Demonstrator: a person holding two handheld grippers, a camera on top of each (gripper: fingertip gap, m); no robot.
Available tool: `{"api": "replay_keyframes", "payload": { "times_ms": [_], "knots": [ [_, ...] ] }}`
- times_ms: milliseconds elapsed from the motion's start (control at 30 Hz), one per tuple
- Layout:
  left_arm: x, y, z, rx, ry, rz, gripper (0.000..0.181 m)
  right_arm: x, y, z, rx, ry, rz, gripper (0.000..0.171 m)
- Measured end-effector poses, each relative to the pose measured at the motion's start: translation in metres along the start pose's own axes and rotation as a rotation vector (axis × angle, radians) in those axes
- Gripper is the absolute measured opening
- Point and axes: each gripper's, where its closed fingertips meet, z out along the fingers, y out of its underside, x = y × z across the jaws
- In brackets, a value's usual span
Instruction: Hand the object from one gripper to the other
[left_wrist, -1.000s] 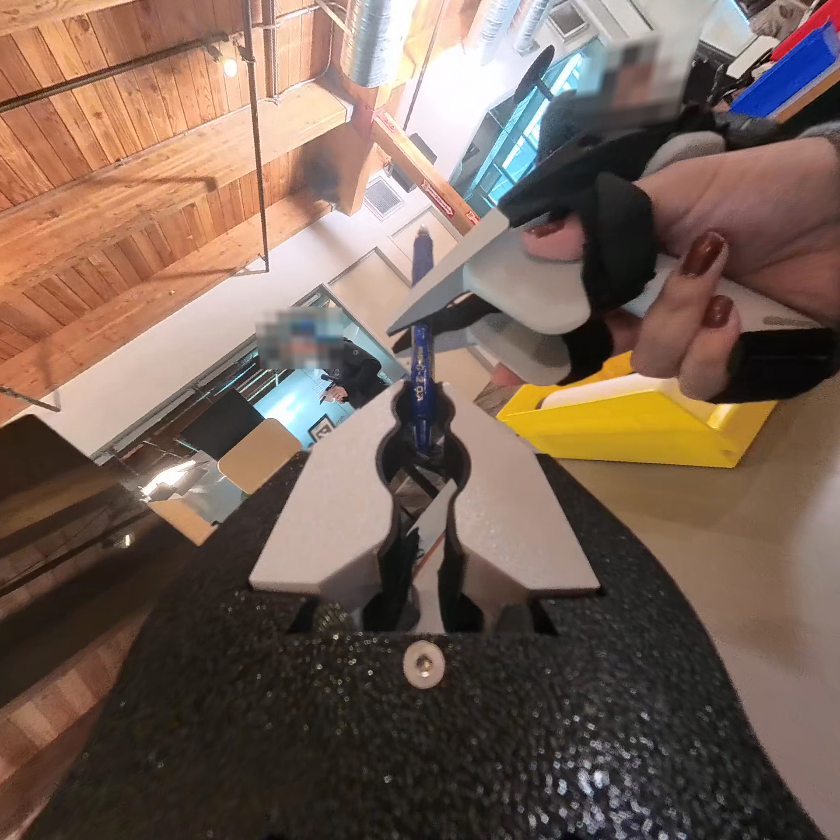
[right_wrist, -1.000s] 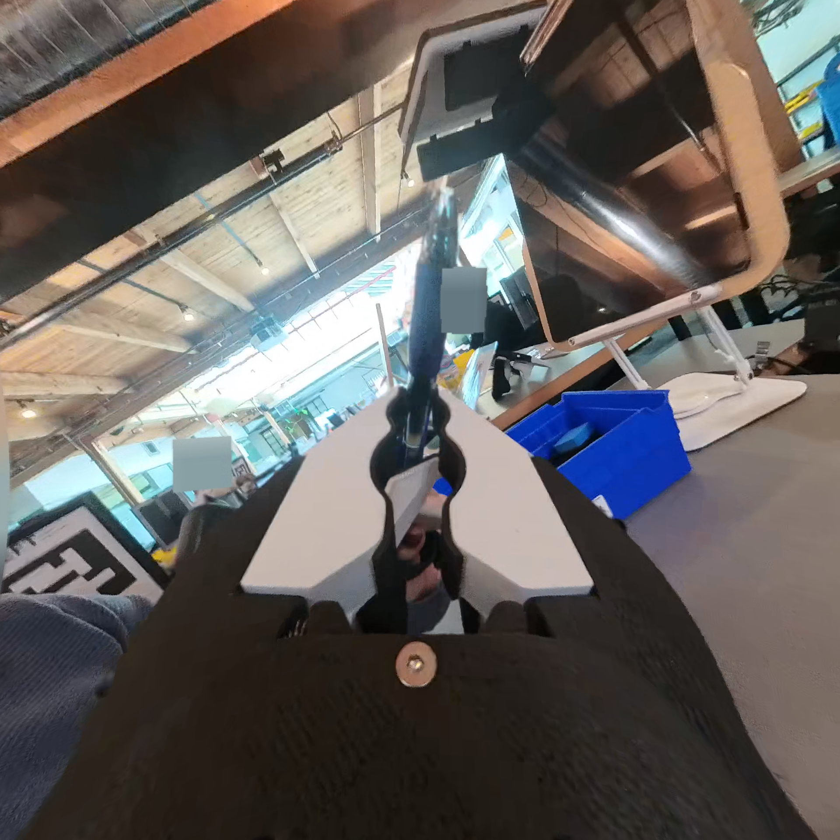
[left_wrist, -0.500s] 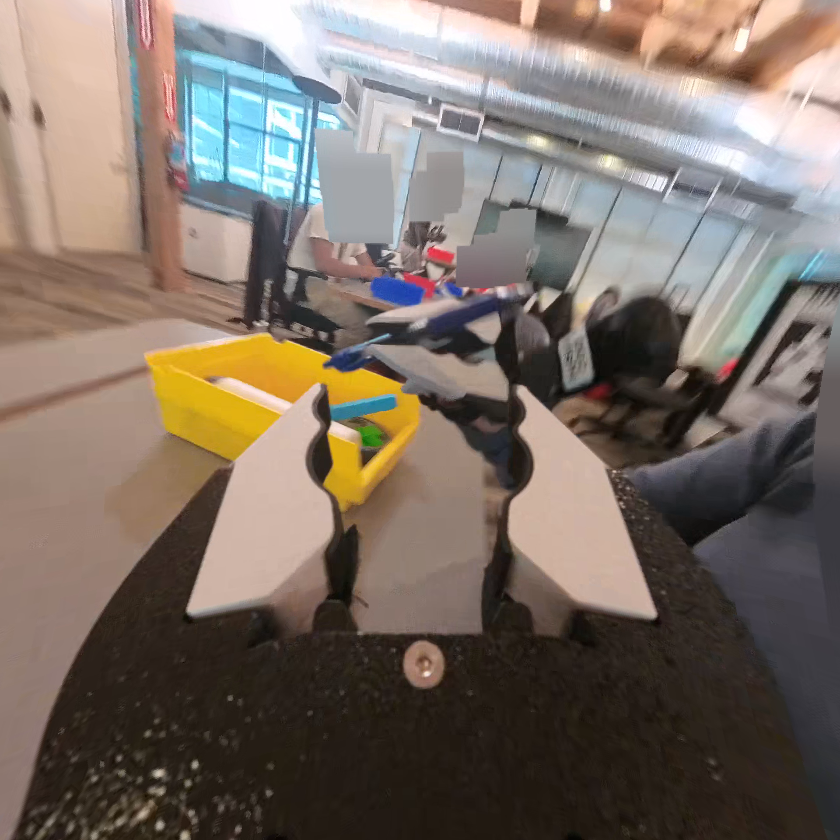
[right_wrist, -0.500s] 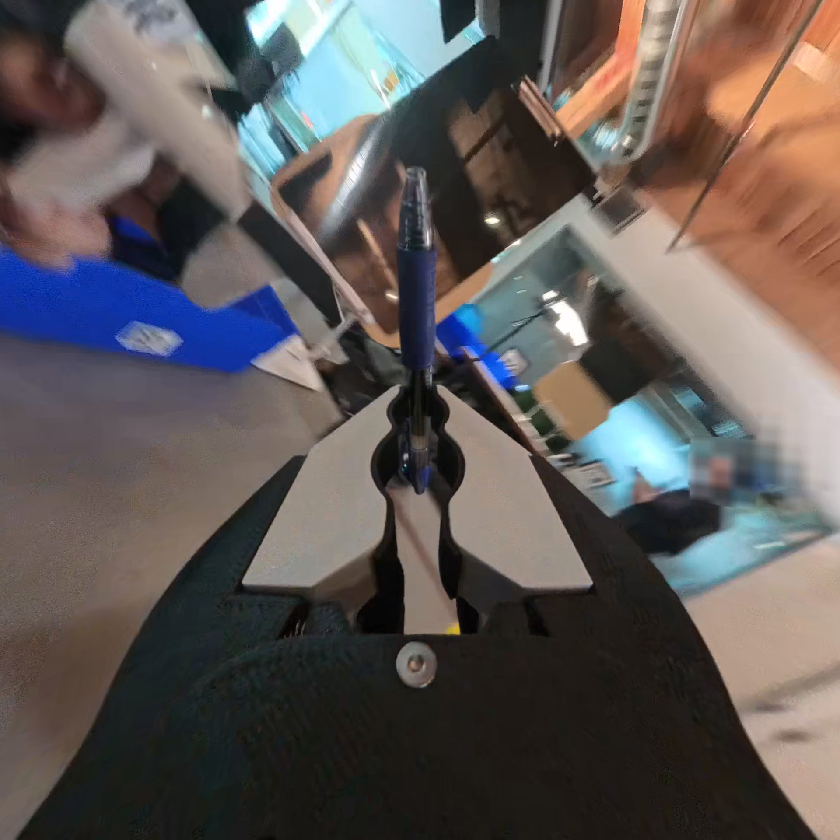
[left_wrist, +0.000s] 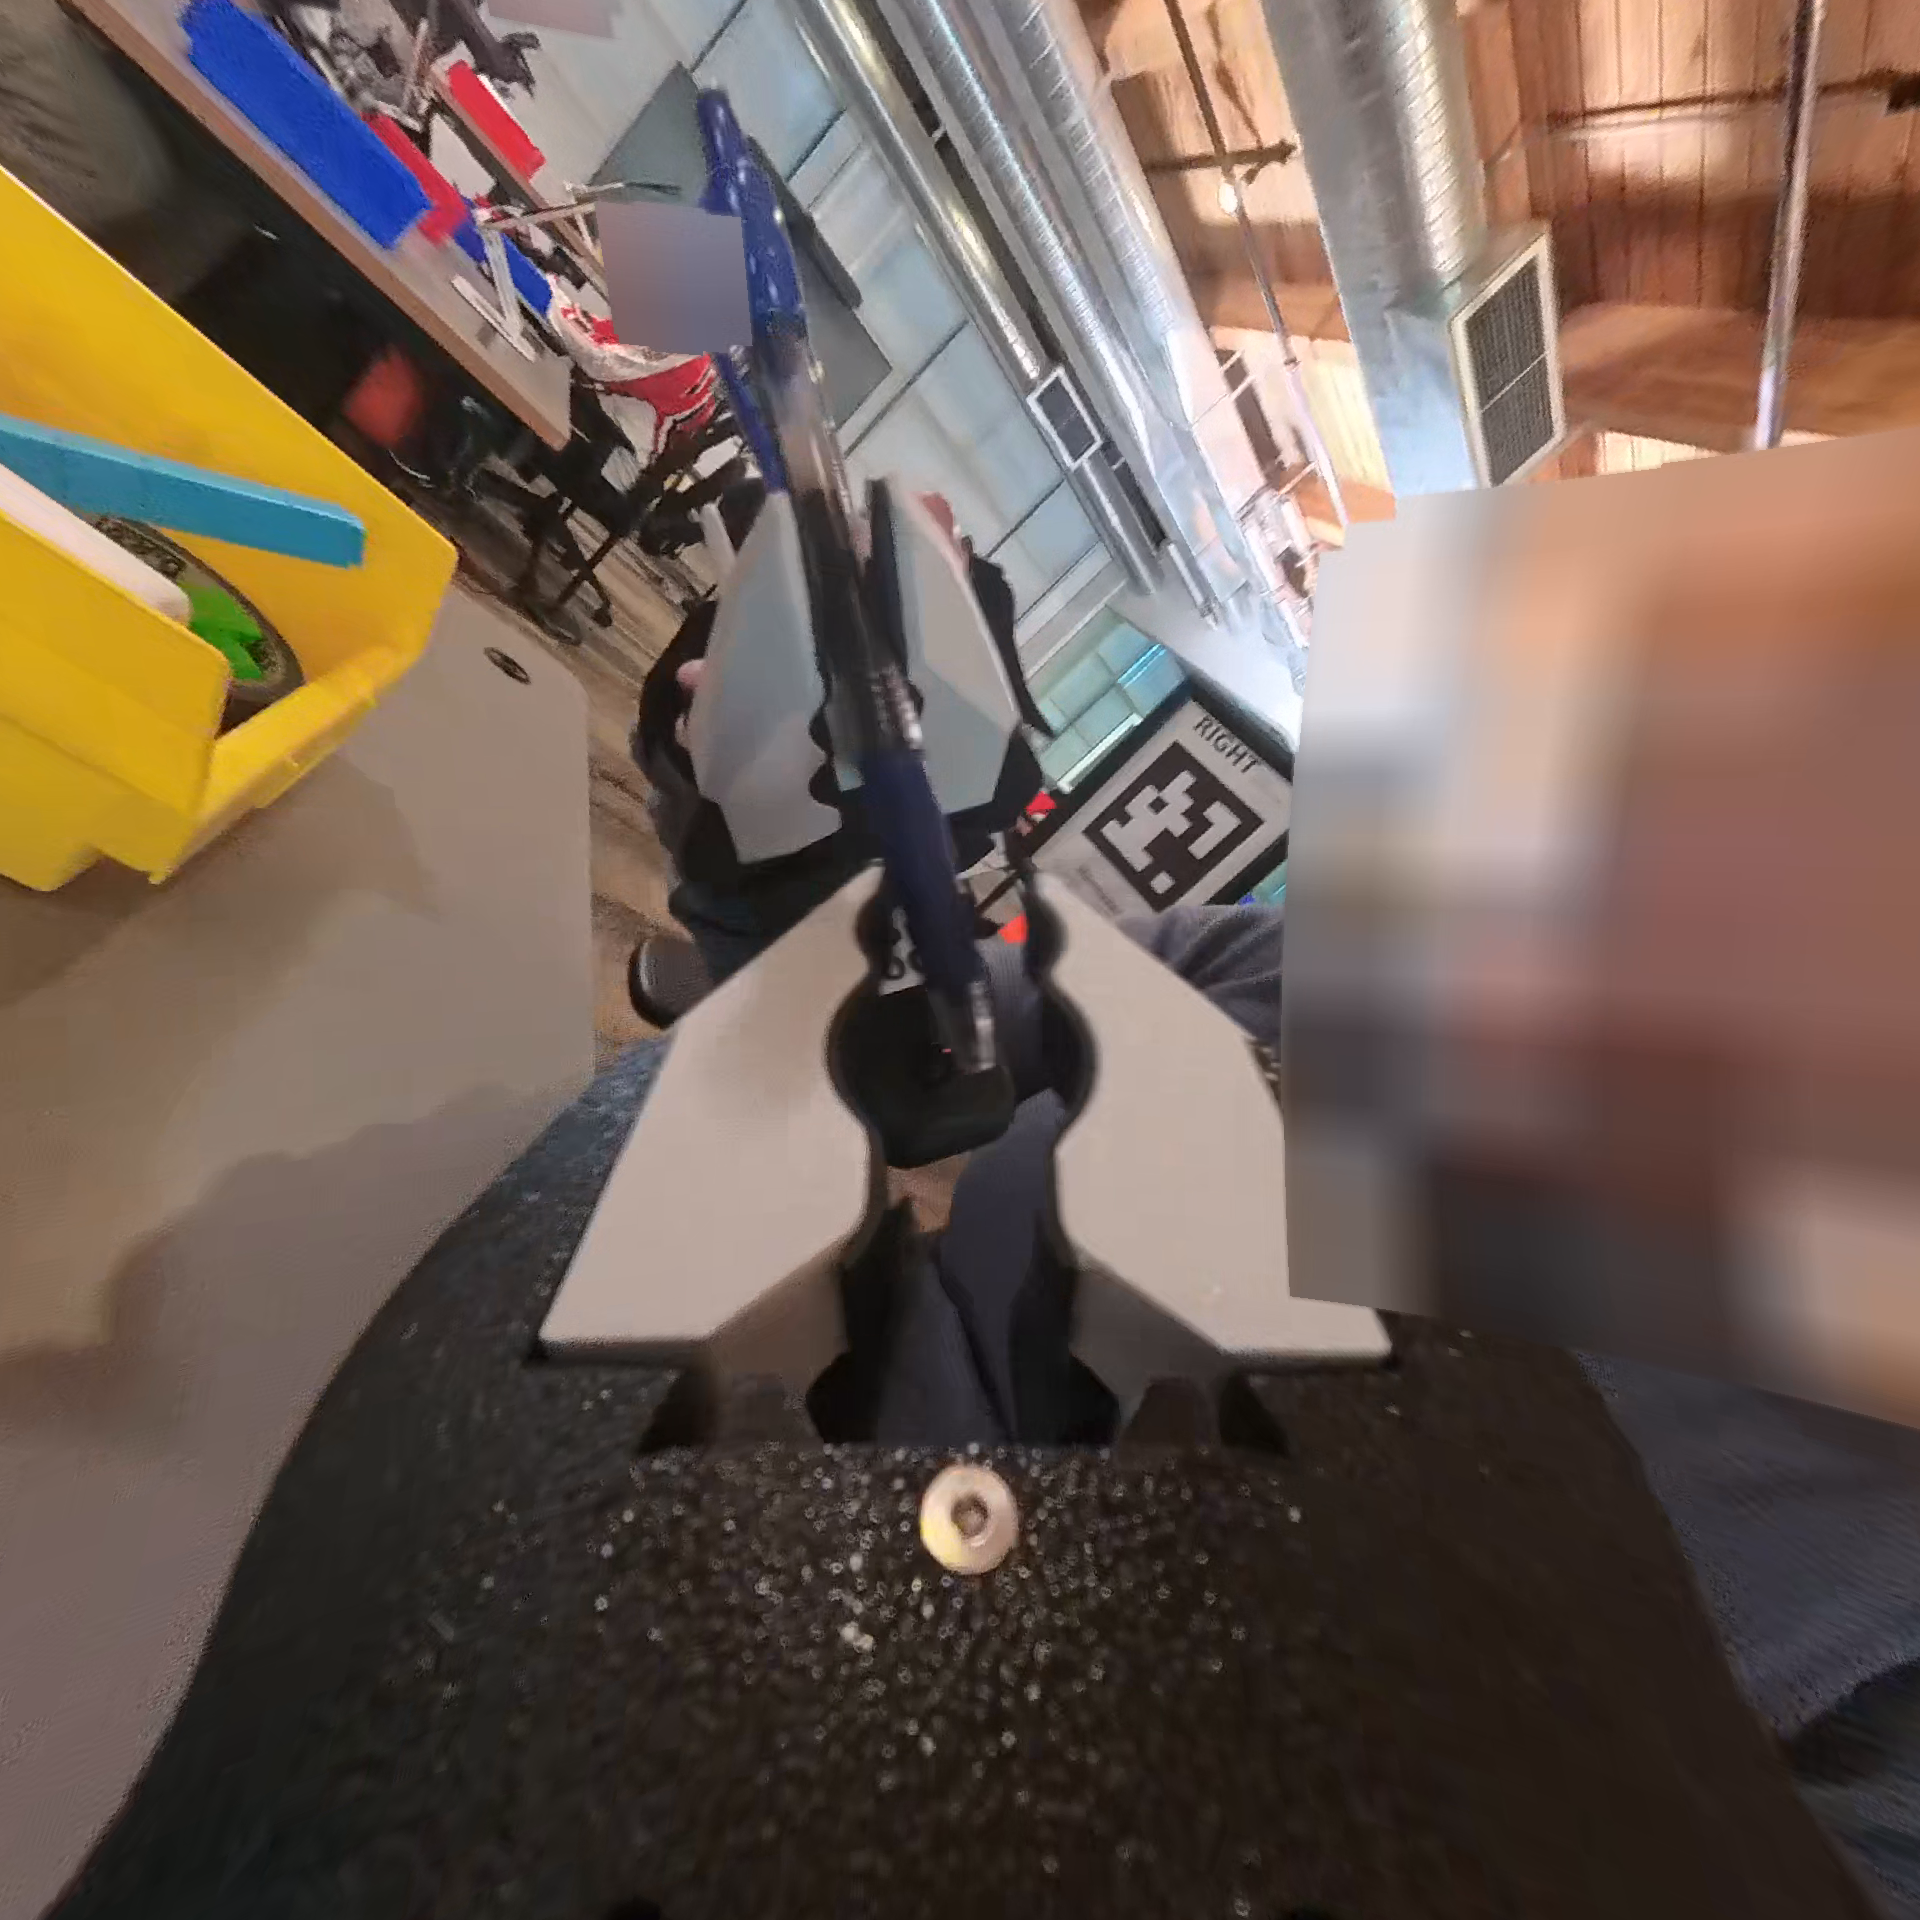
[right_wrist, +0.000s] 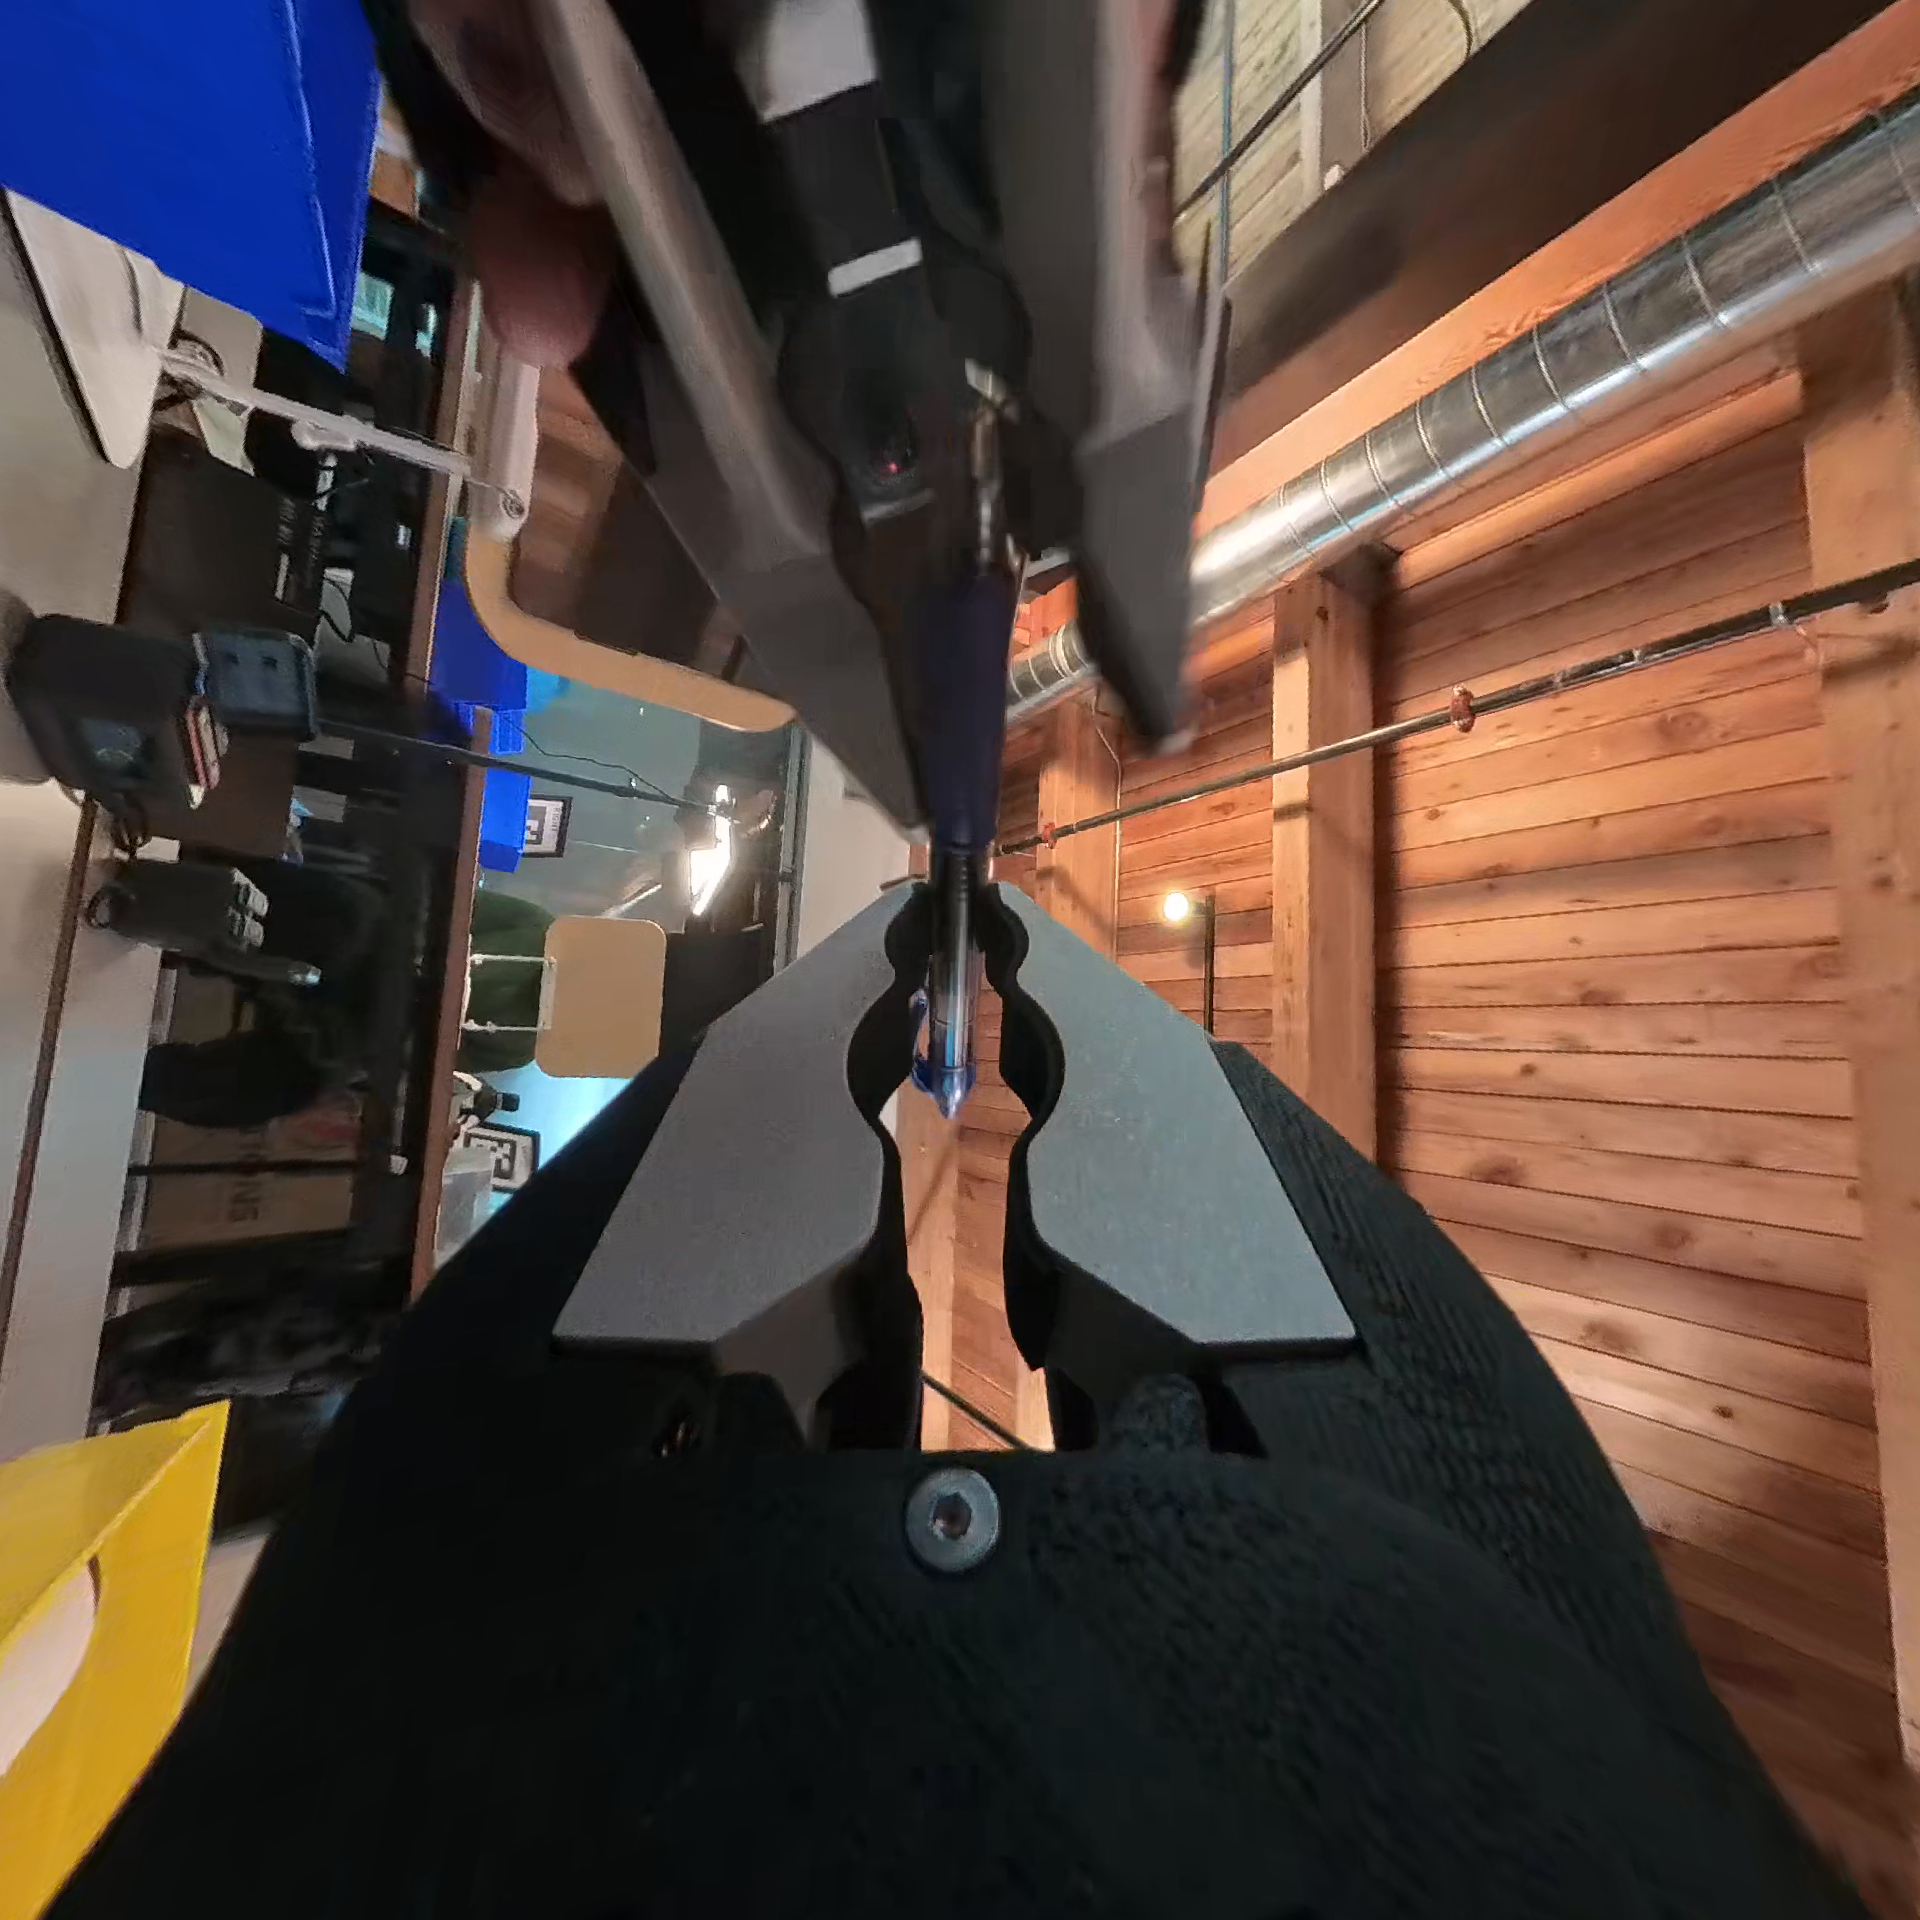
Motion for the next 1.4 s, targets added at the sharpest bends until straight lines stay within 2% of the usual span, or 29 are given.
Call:
{"api": "replay_keyframes", "payload": {
  "times_ms": [33,100,167,200,400,467,567,633,700,800,867,967,1067,1167,1267,1400],
  "knots": [
    [-0.003,0.002,0.0,-0.012,-0.02,0.023,0.013,0.001,-0.002,0.0,0.006,-0.002,0.028,0.008],
    [-0.01,0.001,-0.001,-0.01,-0.079,0.087,0.01,0.002,-0.003,0.001,0.018,-0.031,0.16,0.015],
    [-0.012,-0.011,-0.007,0.049,-0.124,0.179,0.01,0.002,-0.002,0.002,0.048,-0.11,0.442,0.039],
    [-0.012,-0.017,-0.012,0.082,-0.145,0.22,0.009,0.004,-0.002,0.003,0.068,-0.154,0.614,0.046],
    [-0.022,-0.04,-0.043,0.156,-0.367,0.663,0.008,0.03,0.004,-0.005,0.279,-0.371,1.534,0.048],
    [-0.018,-0.045,-0.05,0.196,-0.385,0.771,0.008,0.036,0.014,-0.005,0.318,-0.396,1.73,0.059],
    [-0.025,-0.052,-0.064,0.183,-0.553,0.926,0.008,0.037,0.028,-0.005,0.315,-0.401,1.906,0.066],
    [-0.035,-0.056,-0.075,0.079,-0.769,1.101,0.008,0.027,0.036,-0.002,0.224,-0.413,1.891,0.08],
    [-0.042,-0.057,-0.085,-0.099,-1.0,1.316,0.008,0.017,0.038,-0.003,0.139,-0.433,1.771,0.083],
    [-0.044,-0.055,-0.091,-0.406,-1.261,1.619,0.009,-0.001,0.029,-0.004,0.021,-0.474,1.414,0.08],
    [-0.044,-0.052,-0.088,-0.554,-1.342,1.723,0.01,-0.019,0.018,-0.005,-0.054,-0.537,1.113,0.075],
    [-0.046,-0.046,-0.079,-0.626,-1.337,1.77,0.009,-0.04,0.005,-0.006,-0.11,-0.592,0.781,0.058],
    [-0.046,-0.043,-0.076,-0.645,-1.323,1.781,0.009,-0.048,0.002,-0.006,-0.135,-0.592,0.636,0.034],
    [-0.043,-0.041,-0.074,-0.635,-1.285,1.756,0.009,-0.047,0.008,-0.004,-0.152,-0.557,0.609,0.014],
    [-0.042,-0.041,-0.072,-0.585,-1.258,1.7,0.01,-0.046,0.009,-0.005,-0.156,-0.574,0.649,0.014],
    [-0.031,-0.049,-0.07,-0.409,-1.211,1.604,0.013,-0.043,0.009,-0.002,-0.143,-0.542,0.716,0.012]
  ]
}}
